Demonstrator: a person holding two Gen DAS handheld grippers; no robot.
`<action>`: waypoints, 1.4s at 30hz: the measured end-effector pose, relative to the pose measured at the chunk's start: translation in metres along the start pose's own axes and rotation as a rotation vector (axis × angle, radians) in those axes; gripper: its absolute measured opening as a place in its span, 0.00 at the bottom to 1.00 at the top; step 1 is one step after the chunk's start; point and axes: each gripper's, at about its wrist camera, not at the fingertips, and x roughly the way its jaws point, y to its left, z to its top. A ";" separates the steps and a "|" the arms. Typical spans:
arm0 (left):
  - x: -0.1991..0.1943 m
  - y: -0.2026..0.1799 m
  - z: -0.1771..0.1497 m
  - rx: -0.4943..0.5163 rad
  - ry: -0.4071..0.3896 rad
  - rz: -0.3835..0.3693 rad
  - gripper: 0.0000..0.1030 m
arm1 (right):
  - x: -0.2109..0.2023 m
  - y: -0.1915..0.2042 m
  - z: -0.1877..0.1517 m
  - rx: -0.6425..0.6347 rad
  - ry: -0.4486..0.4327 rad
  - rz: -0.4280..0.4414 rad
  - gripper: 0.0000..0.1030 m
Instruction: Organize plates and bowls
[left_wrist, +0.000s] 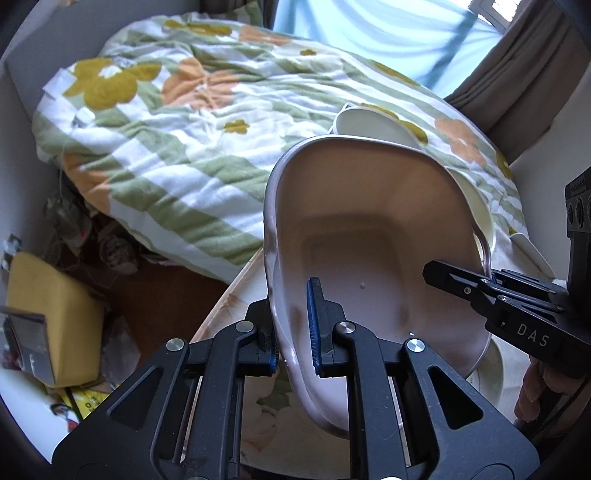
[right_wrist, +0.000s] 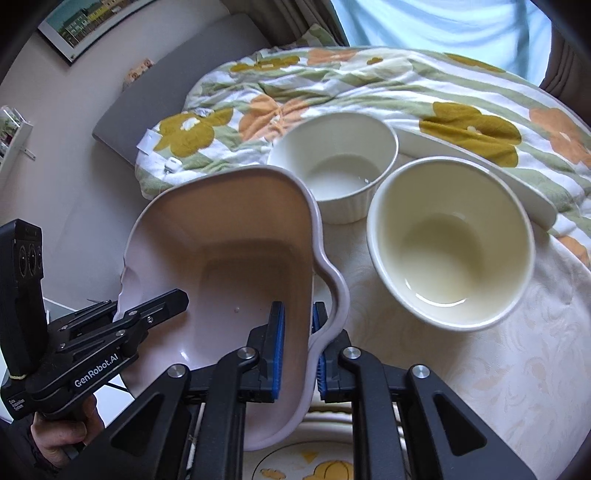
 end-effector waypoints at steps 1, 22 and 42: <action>-0.008 -0.006 -0.001 0.013 -0.011 0.004 0.10 | -0.008 0.000 -0.002 0.002 -0.014 0.002 0.13; -0.120 -0.250 -0.102 0.291 -0.106 -0.180 0.10 | -0.243 -0.096 -0.152 0.189 -0.295 -0.158 0.13; 0.029 -0.387 -0.211 0.468 0.196 -0.294 0.10 | -0.225 -0.239 -0.273 0.504 -0.198 -0.291 0.13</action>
